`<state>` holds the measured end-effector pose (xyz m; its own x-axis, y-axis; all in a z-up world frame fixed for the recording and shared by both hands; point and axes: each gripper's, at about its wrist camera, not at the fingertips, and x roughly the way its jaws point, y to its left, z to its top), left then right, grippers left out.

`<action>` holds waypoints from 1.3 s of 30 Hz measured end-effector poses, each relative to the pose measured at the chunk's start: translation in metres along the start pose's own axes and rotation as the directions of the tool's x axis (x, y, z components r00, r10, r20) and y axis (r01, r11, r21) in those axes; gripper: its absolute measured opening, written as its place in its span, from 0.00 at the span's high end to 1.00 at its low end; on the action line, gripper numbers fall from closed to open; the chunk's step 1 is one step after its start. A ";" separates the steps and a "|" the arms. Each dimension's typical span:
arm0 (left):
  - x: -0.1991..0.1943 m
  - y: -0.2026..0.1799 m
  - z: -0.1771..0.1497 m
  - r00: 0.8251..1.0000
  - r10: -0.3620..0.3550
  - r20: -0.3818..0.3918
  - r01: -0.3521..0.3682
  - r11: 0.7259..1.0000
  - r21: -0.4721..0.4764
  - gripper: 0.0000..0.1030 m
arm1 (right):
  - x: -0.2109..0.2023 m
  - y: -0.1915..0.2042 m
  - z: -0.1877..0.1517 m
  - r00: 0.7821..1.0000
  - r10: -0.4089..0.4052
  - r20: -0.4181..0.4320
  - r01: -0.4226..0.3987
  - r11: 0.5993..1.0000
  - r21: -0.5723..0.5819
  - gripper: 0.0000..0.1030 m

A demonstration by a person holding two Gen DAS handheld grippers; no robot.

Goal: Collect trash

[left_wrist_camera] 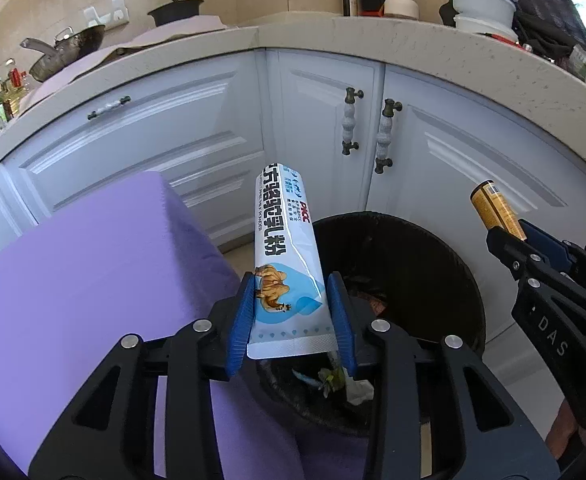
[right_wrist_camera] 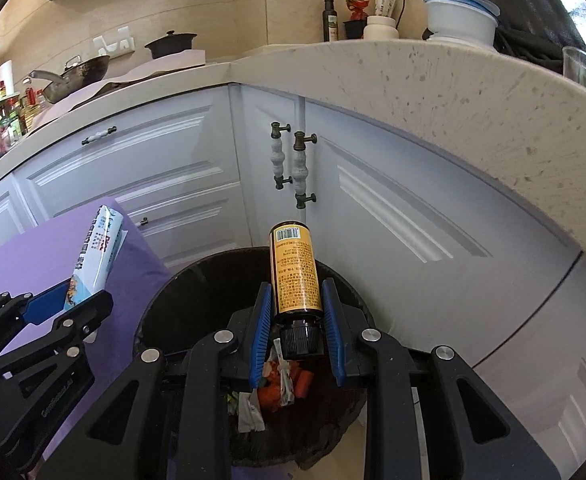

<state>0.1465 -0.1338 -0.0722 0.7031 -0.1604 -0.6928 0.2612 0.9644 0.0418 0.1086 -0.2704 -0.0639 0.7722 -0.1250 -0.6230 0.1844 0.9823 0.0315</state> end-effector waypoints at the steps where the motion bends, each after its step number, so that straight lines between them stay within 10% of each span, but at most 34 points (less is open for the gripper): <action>1: 0.003 -0.001 0.001 1.000 -0.004 -0.007 0.004 1.000 0.000 0.54 | 0.003 -0.001 0.000 1.000 -0.005 0.004 0.005 1.000 0.005 0.73; 4: 0.013 -0.001 0.002 1.000 -0.010 -0.026 0.010 1.000 -0.011 0.50 | 0.010 -0.003 0.001 1.000 -0.024 0.008 0.024 1.000 0.014 0.53; 39: -0.120 0.036 -0.035 0.987 0.021 0.162 -0.013 0.999 -0.048 0.13 | -0.084 0.011 -0.017 0.991 -0.071 0.110 0.071 0.997 -0.001 0.30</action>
<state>0.0490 -0.0723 -0.0128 0.8064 -0.1720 -0.5658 0.2196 0.9755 0.0163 0.0355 -0.2471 -0.0243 0.8192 -0.2087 -0.5343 0.2382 0.9711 -0.0140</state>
